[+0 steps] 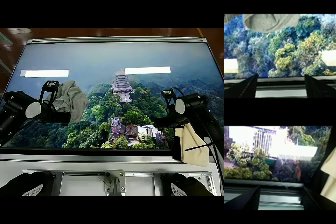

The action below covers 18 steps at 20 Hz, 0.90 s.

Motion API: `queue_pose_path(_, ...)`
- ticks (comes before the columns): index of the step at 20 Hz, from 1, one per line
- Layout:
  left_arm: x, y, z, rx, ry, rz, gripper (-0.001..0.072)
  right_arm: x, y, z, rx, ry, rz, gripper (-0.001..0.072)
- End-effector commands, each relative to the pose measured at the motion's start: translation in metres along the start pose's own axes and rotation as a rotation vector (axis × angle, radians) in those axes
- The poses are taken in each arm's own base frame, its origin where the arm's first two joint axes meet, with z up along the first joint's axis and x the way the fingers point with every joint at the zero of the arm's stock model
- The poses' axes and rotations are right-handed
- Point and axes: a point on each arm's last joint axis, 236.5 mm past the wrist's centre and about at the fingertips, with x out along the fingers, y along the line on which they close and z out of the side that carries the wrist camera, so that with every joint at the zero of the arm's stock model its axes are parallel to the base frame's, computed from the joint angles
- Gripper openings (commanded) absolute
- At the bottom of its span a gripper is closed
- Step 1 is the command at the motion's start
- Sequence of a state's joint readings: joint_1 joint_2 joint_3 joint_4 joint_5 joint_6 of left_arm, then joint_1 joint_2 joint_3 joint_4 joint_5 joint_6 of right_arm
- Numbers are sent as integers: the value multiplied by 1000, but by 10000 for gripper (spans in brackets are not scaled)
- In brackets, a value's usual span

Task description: Fold the shirts.

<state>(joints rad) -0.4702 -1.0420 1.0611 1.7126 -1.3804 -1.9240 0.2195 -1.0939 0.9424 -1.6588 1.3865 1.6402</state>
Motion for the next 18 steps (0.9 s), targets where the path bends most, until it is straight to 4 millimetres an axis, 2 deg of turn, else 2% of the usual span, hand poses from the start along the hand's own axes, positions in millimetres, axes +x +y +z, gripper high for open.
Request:
queue_pose_path(1, 0, 0, 0, 0, 0, 0, 701, 0, 0, 0, 0, 0, 0, 641)
queue_pose_path(6, 0, 0, 0, 0, -1, 0, 701, 0, 0, 1, 0, -5, 1, 641)
queue_pose_path(14, 0, 0, 0, 0, -1, 0, 701, -3, 4, 38, 10, -162, 16, 641)
queue_pose_path(16, 0, -5, 14, 0, -59, -22, 702, -5, 4, 46, 42, -196, 22, 641)
queue_pose_path(18, -3, -15, 39, 0, -164, -61, 701, -5, 6, 47, 49, -201, 29, 641)
